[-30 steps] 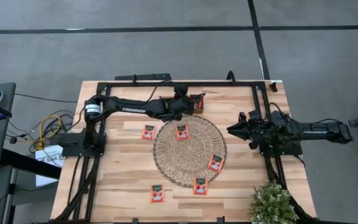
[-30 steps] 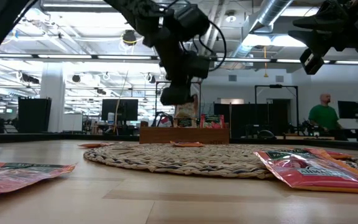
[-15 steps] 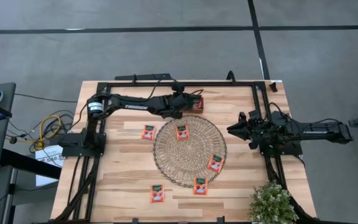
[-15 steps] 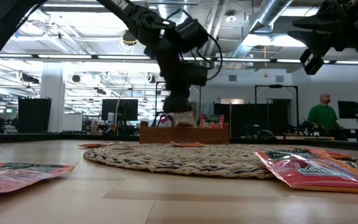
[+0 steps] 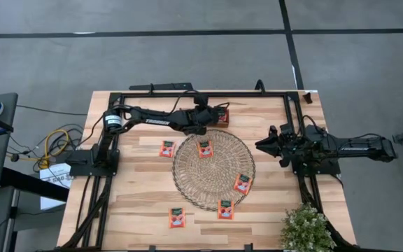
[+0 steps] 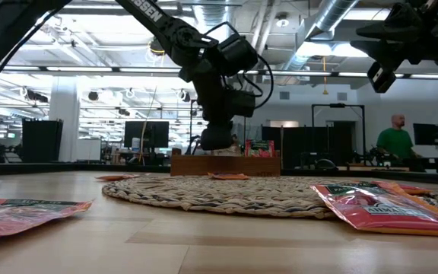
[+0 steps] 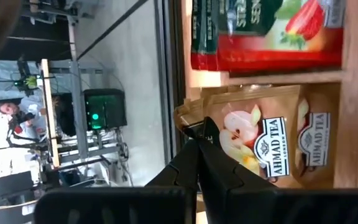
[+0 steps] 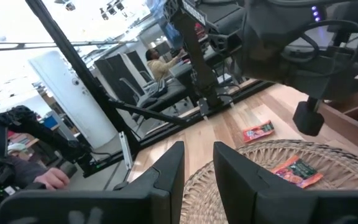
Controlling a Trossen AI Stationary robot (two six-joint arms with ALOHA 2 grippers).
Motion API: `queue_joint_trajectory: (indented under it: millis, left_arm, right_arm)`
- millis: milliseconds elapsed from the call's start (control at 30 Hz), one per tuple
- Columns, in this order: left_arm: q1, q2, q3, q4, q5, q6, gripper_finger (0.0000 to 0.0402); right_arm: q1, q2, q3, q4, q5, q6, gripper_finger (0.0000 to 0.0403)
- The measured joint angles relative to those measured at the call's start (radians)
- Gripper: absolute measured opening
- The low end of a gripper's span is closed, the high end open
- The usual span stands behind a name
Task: Pick & Place Tea
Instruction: Put the brown tea bag into the middle section of the brown wooden organizer
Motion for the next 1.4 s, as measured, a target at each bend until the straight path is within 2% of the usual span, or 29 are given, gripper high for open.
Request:
queue_joint_trajectory:
  millis: [700, 1000, 1400]
  left_arm:
    - [-0.001, 0.000, 0.000, -0.014, 0.075, 0.020, 0.0000]
    - [-0.001, 0.000, 0.000, -0.015, 0.034, 0.012, 0.0000]
    - [-0.003, 0.000, 0.000, -0.015, 0.030, -0.005, 0.0000]
  right_arm:
    - [0.000, 0.000, 0.000, -0.006, 0.000, 0.000, 0.0079]
    - [0.000, 0.000, 0.000, -0.006, -0.001, 0.000, 0.0079]
    - [0.000, 0.000, -0.001, -0.005, -0.002, 0.000, 0.0079]
